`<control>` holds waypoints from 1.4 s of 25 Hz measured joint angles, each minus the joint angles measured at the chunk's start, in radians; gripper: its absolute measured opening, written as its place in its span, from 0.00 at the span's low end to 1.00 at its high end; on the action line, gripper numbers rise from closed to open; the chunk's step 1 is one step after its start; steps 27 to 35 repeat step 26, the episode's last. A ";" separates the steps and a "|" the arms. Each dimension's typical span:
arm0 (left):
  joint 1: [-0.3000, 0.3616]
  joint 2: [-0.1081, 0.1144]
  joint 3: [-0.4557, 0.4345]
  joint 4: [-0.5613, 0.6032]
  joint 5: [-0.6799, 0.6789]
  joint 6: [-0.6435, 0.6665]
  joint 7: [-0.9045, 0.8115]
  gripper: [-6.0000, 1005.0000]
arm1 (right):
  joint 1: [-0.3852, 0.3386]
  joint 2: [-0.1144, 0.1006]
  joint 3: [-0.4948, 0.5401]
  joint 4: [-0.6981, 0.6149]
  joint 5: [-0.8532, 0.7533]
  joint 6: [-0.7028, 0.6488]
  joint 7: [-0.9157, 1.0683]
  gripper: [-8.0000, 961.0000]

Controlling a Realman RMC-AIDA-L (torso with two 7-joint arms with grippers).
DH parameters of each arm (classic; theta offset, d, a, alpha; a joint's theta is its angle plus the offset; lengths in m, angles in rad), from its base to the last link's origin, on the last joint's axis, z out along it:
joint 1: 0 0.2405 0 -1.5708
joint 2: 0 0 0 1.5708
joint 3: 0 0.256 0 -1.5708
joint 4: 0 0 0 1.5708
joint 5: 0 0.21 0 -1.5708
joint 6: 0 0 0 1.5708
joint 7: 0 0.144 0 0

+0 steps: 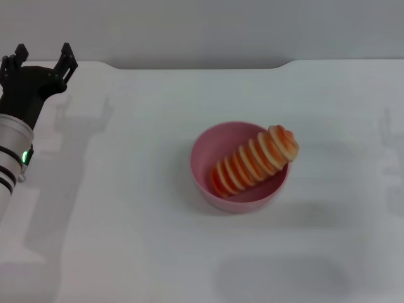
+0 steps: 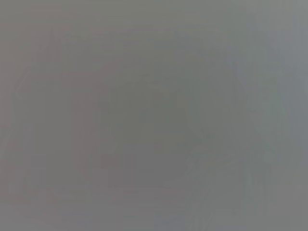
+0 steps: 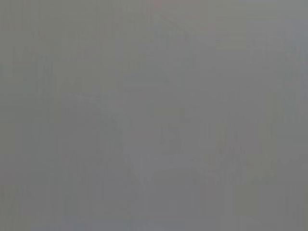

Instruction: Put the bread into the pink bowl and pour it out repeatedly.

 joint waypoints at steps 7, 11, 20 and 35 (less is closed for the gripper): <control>0.005 0.000 0.014 0.001 0.003 0.000 0.002 0.85 | 0.000 0.000 -0.003 0.008 0.000 -0.002 0.000 0.69; 0.005 0.000 0.019 0.002 0.003 0.000 0.004 0.85 | 0.001 0.001 -0.004 0.008 -0.006 -0.002 0.000 0.69; -0.001 0.000 0.035 0.009 0.004 -0.001 0.013 0.85 | 0.000 0.002 -0.004 0.020 -0.008 -0.003 0.000 0.69; 0.004 0.002 0.036 0.007 0.004 0.000 0.013 0.85 | 0.001 0.002 -0.004 0.020 -0.010 -0.003 0.004 0.69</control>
